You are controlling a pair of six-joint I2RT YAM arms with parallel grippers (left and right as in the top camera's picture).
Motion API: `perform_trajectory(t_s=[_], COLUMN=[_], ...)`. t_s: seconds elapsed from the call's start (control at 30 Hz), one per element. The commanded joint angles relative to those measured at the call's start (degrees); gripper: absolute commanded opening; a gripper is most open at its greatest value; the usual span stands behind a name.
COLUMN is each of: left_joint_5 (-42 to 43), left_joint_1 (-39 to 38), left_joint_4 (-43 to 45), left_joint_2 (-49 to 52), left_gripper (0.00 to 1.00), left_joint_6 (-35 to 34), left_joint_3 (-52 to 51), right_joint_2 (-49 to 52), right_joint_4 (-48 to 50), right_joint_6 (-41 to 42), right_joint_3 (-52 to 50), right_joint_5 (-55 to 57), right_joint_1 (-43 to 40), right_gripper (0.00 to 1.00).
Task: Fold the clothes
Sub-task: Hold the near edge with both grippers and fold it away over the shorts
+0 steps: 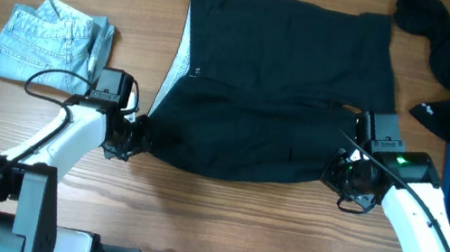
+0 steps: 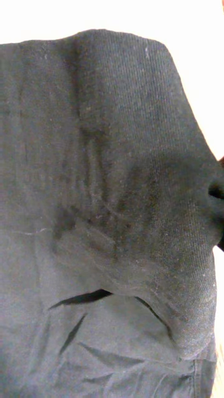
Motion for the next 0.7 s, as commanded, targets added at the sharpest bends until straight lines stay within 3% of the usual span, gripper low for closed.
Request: perform_trajectory(t_s=[0.0, 0.17, 0.37, 0.5, 0.57, 0.67], left_joint_5=[-1.9, -1.0, -1.9, -8.3, -9.3, -8.9], left_joint_1=[-0.3, -0.3, -0.3, -0.3, -0.3, -0.3], left_joint_4=[0.2, -9.9, -20.4, -19.1, -16.4, -9.4], left_joint_2=[0.0, -6.0, -31.6, -45.6, -46.1, -38.6], left_gripper=[0.04, 0.04, 0.04, 0.04, 0.04, 0.04], left_joint_6=[-1.1, -1.3, -2.8, -4.2, -4.0, -0.7], left_joint_3=[-1.7, 0.0, 0.1, 3.7, 6.4, 10.2], right_joint_2=[-0.9, -3.0, -9.1, -6.4, -4.4, 3.7], right_joint_4=[0.4, -3.7, -14.3, -12.9, -10.2, -2.1], right_joint_6=[-0.7, -0.8, -2.4, -3.4, -3.4, -3.8], right_joint_3=[1.3, 5.0, 20.8, 28.3, 29.2, 29.2], right_joint_5=[-0.7, -0.6, -1.1, -1.7, -1.7, -1.9], right_joint_1=[-0.3, -0.3, -0.3, -0.3, -0.3, -0.3], right_gripper=[0.04, 0.04, 0.04, 0.04, 0.04, 0.04])
